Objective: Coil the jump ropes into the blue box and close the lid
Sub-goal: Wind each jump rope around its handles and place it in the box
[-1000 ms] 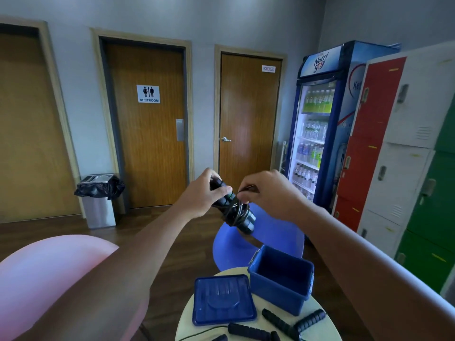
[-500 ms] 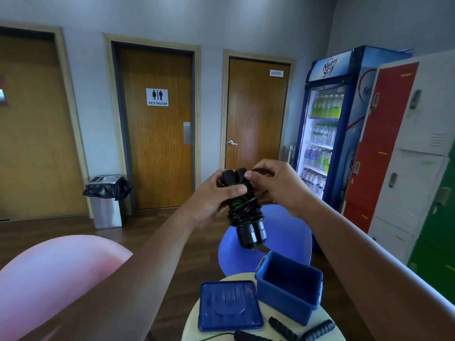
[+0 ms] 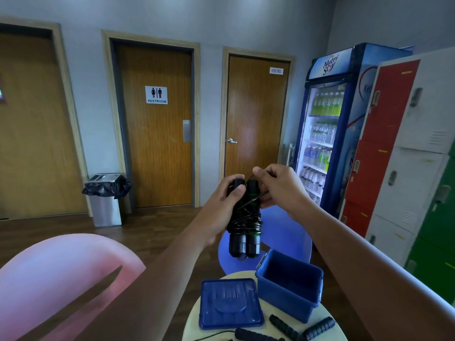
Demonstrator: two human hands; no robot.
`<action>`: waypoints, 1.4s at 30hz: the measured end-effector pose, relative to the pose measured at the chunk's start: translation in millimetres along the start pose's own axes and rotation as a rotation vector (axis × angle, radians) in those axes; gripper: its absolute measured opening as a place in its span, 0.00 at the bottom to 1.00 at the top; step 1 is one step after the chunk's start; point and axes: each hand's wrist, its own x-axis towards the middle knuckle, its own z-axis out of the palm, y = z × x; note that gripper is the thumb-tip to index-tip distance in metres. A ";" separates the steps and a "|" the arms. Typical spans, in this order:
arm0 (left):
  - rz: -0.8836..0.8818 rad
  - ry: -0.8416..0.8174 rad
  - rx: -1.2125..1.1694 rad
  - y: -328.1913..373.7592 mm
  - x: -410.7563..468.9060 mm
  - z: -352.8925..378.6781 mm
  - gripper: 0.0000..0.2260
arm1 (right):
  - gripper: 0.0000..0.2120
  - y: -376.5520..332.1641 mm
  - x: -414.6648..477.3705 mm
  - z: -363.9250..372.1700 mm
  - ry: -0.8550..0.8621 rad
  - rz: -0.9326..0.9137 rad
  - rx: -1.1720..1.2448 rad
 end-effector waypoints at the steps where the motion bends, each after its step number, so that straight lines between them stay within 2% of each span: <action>1: 0.029 -0.001 0.023 -0.5 -2.4 3.9 0.11 | 0.18 0.0 -0.2 -0.7 0.011 -0.002 -0.015; 9: 0.261 0.146 0.230 -6.0 -8.3 16.1 0.12 | 0.15 -4.6 -5.3 -0.4 0.019 -0.046 -0.010; 14: 0.397 0.284 0.250 -1.9 -9.6 14.9 0.11 | 0.16 0.5 -6.9 3.1 -0.079 0.167 0.175; 16: 0.424 0.331 0.224 3.0 -8.9 15.3 0.10 | 0.17 4.5 -6.0 5.4 -0.109 0.200 0.212; 19: 0.436 0.414 0.204 10.0 -4.5 14.8 0.08 | 0.17 10.5 -6.3 11.0 -0.149 0.252 0.228; 23: 0.440 0.574 0.227 12.4 7.3 11.3 0.06 | 0.09 29.7 -13.8 27.1 -0.199 0.397 0.325; 25: 0.410 0.612 0.232 12.2 11.1 11.4 0.07 | 0.10 37.3 -16.9 34.4 -0.182 0.440 0.333; 27: 0.357 0.645 0.208 12.8 13.7 11.1 0.08 | 0.11 38.8 -18.8 40.4 -0.092 0.405 0.277; 30: 0.265 0.685 0.164 19.0 19.1 8.0 0.06 | 0.08 33.5 -22.8 51.7 0.116 0.167 0.255; 33: 0.193 0.674 0.154 25.7 26.1 5.9 0.12 | 0.16 29.2 -31.2 64.6 0.240 -0.003 0.267; 37: 0.149 0.617 0.183 27.1 26.5 4.5 0.15 | 0.25 28.7 -40.3 74.2 0.191 -0.043 0.368; 42: 0.205 0.504 0.284 24.5 21.6 3.5 0.13 | 0.21 32.1 -34.6 69.9 0.035 -0.009 0.412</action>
